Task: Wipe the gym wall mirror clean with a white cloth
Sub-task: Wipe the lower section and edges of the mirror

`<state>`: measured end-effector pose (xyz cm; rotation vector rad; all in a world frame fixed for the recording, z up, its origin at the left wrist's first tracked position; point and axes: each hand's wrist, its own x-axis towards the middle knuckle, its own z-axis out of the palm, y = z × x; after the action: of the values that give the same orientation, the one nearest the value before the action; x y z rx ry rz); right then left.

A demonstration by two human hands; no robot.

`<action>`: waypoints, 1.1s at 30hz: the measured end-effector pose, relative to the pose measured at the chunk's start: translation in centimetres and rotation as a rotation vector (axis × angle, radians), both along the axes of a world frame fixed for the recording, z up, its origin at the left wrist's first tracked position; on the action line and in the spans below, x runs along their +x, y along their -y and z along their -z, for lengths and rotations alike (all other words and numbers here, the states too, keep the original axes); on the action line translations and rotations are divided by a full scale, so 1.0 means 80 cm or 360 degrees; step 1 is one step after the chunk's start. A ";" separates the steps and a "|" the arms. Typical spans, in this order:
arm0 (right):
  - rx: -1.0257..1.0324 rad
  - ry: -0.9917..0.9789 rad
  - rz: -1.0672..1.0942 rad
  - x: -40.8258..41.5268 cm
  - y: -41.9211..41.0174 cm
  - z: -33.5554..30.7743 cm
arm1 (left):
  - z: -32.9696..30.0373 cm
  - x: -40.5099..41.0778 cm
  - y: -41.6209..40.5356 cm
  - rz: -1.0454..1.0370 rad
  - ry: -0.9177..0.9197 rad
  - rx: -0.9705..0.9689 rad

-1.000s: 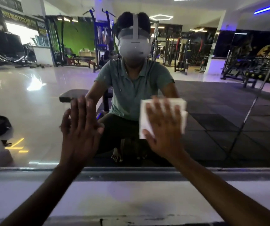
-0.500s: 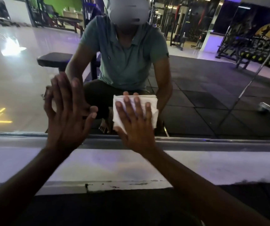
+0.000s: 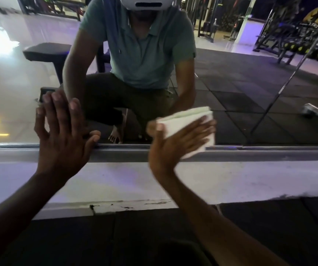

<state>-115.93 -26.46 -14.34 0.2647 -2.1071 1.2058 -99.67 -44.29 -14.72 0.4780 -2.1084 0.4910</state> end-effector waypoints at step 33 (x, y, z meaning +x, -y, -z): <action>-0.0051 0.0075 -0.0032 0.272 0.311 0.007 | -0.063 0.294 0.253 -0.0084 -0.0039 0.0013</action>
<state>-94.19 -51.33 -14.94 0.2454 -2.1282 1.2681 -76.17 -64.50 -9.69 0.5426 -2.0793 0.5045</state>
